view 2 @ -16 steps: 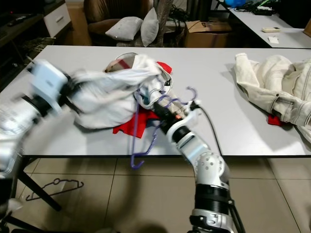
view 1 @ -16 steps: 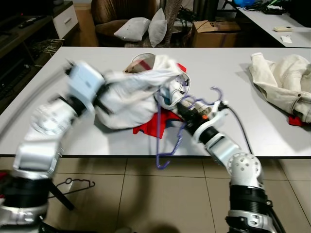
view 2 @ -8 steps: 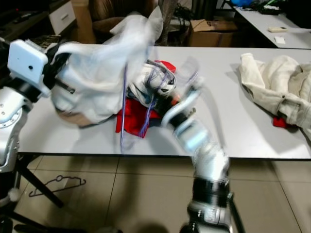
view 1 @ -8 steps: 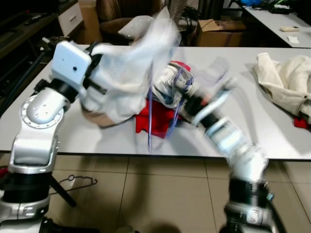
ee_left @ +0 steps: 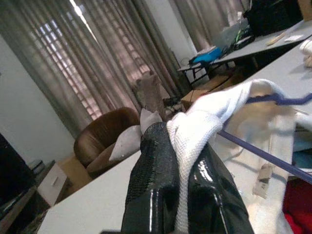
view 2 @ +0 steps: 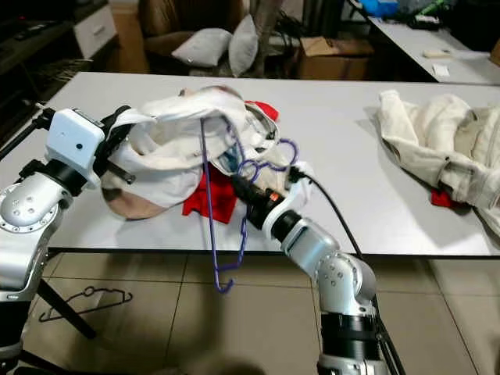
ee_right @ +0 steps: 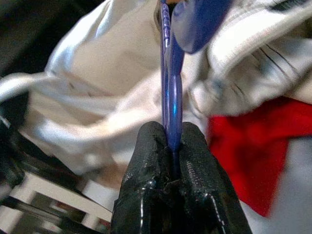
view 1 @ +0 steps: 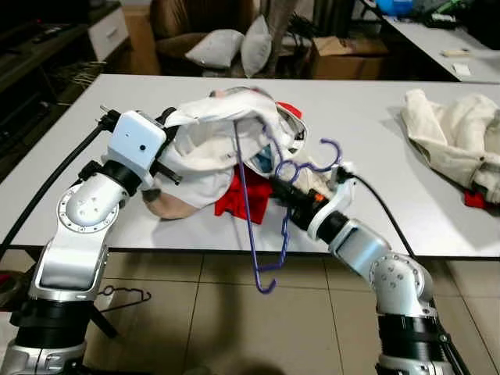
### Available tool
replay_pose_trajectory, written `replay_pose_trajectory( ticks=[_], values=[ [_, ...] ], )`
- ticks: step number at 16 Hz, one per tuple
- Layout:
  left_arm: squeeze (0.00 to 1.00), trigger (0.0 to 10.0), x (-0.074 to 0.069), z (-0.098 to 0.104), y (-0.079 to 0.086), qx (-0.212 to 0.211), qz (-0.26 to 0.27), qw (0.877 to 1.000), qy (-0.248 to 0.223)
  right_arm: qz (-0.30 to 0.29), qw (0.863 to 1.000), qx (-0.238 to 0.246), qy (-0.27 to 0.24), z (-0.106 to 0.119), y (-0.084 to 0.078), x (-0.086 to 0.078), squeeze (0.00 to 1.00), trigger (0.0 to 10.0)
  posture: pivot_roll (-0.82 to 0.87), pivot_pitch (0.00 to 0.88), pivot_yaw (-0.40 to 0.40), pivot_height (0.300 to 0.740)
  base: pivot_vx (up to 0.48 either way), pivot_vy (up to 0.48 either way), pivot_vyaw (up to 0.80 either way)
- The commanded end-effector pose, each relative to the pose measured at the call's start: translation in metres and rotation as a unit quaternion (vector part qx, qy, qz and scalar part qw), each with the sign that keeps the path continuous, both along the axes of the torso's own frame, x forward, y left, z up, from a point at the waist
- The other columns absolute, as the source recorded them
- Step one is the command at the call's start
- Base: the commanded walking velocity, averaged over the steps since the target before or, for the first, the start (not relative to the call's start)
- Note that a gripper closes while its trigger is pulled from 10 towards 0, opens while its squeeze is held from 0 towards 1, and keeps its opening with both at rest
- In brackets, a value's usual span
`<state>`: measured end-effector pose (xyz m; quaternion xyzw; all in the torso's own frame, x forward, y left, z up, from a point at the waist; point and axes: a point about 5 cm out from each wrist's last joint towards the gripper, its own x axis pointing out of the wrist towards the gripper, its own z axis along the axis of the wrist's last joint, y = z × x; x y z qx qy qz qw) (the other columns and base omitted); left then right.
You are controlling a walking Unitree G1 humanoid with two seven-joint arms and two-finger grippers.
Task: Hang hanger
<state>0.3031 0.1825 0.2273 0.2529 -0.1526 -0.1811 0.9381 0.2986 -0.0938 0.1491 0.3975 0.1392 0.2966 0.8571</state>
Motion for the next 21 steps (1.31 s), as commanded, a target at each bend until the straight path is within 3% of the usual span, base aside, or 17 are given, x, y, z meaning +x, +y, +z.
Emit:
replay_pose_trajectory(
  ticks=[1, 3, 7, 8, 9, 10, 11, 12, 14, 16, 18, 21],
  values=[
    [0.00, 0.0, -0.003, -0.002, -0.008, 0.012, -0.027, 1.000, 0.002, 0.000, 1.000, 0.029, -0.001, 0.006, 0.001, 0.003, 0.00, 10.0, 0.15, 0.000, -0.003, 0.740, 0.000, 0.000, 0.00],
    [0.00, 0.0, -0.007, -0.013, -0.012, 0.044, -0.042, 0.998, 0.019, 0.006, 0.997, 0.072, 0.007, 0.010, 0.004, 0.007, 0.00, 10.0, 0.15, 0.000, -0.005, 0.740, 0.000, 0.000, 0.00],
    [0.00, 0.0, -0.013, 0.009, -0.018, 0.007, -0.061, 0.996, -0.058, -0.027, 0.992, 0.120, 0.037, 0.012, -0.002, 0.019, 0.00, 10.0, 0.15, 0.000, -0.016, 0.740, 0.000, 0.000, 0.00],
    [0.00, 0.0, -0.016, 0.002, -0.021, 0.015, -0.087, 0.996, -0.034, -0.040, 0.990, 0.130, 0.049, 0.012, -0.001, 0.026, 0.00, 10.0, 0.15, 0.000, -0.013, 0.740, 0.000, 0.000, 0.00],
    [0.00, 0.0, -0.019, -0.013, -0.025, 0.021, -0.117, 0.993, 0.022, -0.056, 0.988, 0.131, 0.056, 0.012, 0.001, 0.034, 0.00, 10.0, 0.15, 0.000, -0.012, 0.740, 0.000, 0.000, 0.00],
    [0.00, 0.0, -0.023, -0.037, -0.025, 0.059, -0.130, 0.985, 0.091, -0.076, 0.985, 0.141, 0.069, 0.013, 0.003, 0.043, 0.00, 10.0, 0.15, 0.000, -0.012, 0.740, 0.000, 0.000, 0.00],
    [0.00, 0.0, -0.025, -0.056, -0.024, 0.088, -0.125, 0.980, 0.127, -0.093, 0.978, 0.166, 0.084, 0.015, 0.006, 0.052, 0.00, 10.0, 0.16, 0.000, -0.010, 0.740, 0.000, 0.000, 0.00],
    [0.00, 0.0, -0.025, -0.063, -0.024, 0.072, -0.112, 0.980, 0.149, -0.106, 0.973, 0.182, 0.096, 0.015, 0.008, 0.059, 0.00, 10.0, 0.16, 0.000, -0.010, 0.740, 0.000, 0.000, 0.00],
    [0.00, 0.0, -0.027, -0.068, -0.028, 0.084, -0.127, 0.975, 0.160, -0.110, 0.968, 0.198, 0.107, 0.015, 0.013, 0.065, 0.00, 10.0, 0.17, 0.000, -0.013, 0.740, 0.000, 0.000, 0.00],
    [0.00, 0.0, -0.032, -0.067, -0.035, 0.055, -0.150, 0.971, 0.177, -0.112, 0.965, 0.209, 0.111, 0.017, 0.018, 0.071, 0.00, 10.0, 0.17, 0.000, -0.014, 0.740, 0.000, 0.000, 0.00],
    [0.00, 0.0, -0.042, -0.071, -0.045, 0.021, -0.197, 0.956, 0.218, -0.119, 0.959, 0.232, 0.114, 0.020, 0.019, 0.075, 0.00, 10.0, 0.18, 0.000, -0.018, 0.740, 0.000, 0.000, 0.00],
    [0.00, 0.0, -0.049, -0.070, -0.062, -0.016, -0.234, 0.944, 0.233, -0.129, 0.954, 0.244, 0.116, 0.023, 0.020, 0.081, 0.00, 10.0, 0.18, 0.000, -0.022, 0.740, 0.000, 0.000, 0.00]
  ],
)
